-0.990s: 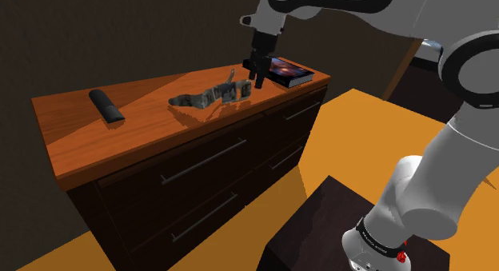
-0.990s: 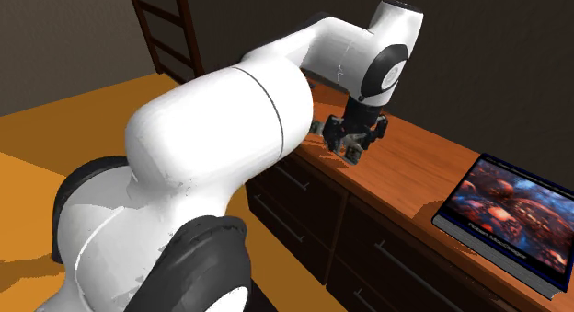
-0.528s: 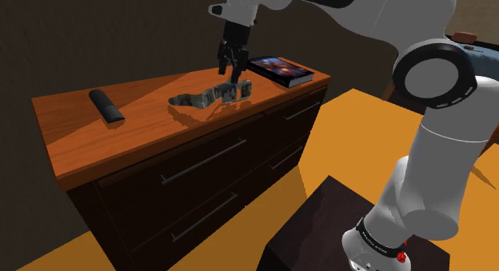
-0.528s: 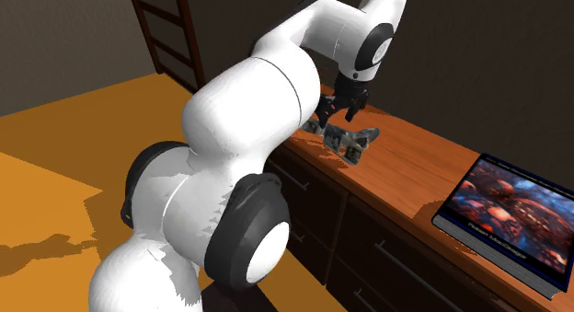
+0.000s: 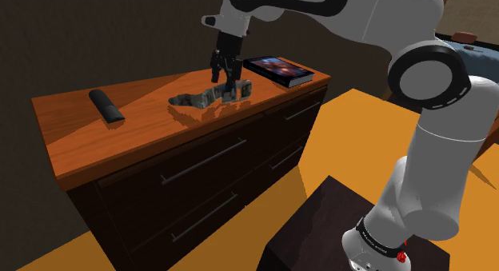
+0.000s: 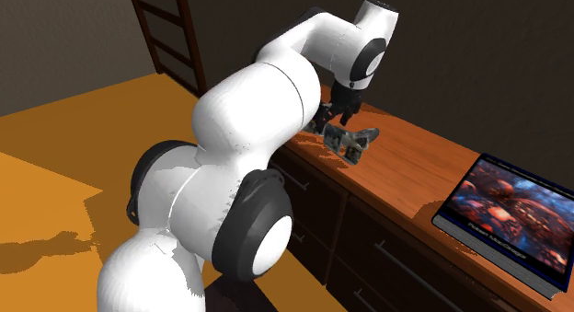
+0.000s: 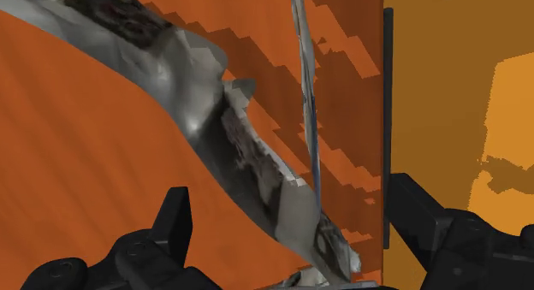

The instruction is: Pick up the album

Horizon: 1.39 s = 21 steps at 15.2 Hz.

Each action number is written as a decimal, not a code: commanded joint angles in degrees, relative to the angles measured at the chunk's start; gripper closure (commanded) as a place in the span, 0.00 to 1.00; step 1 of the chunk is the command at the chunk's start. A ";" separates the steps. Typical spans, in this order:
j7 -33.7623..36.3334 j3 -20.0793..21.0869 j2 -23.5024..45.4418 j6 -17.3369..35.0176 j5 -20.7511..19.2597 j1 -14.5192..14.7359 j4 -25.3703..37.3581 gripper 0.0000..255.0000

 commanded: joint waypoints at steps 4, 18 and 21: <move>-0.19 0.04 -0.72 1.46 -0.06 0.16 -2.16 1.00; 0.78 0.01 0.91 -3.79 0.08 -0.17 4.81 1.00; 1.30 0.01 1.99 -6.59 0.21 -0.38 8.73 1.00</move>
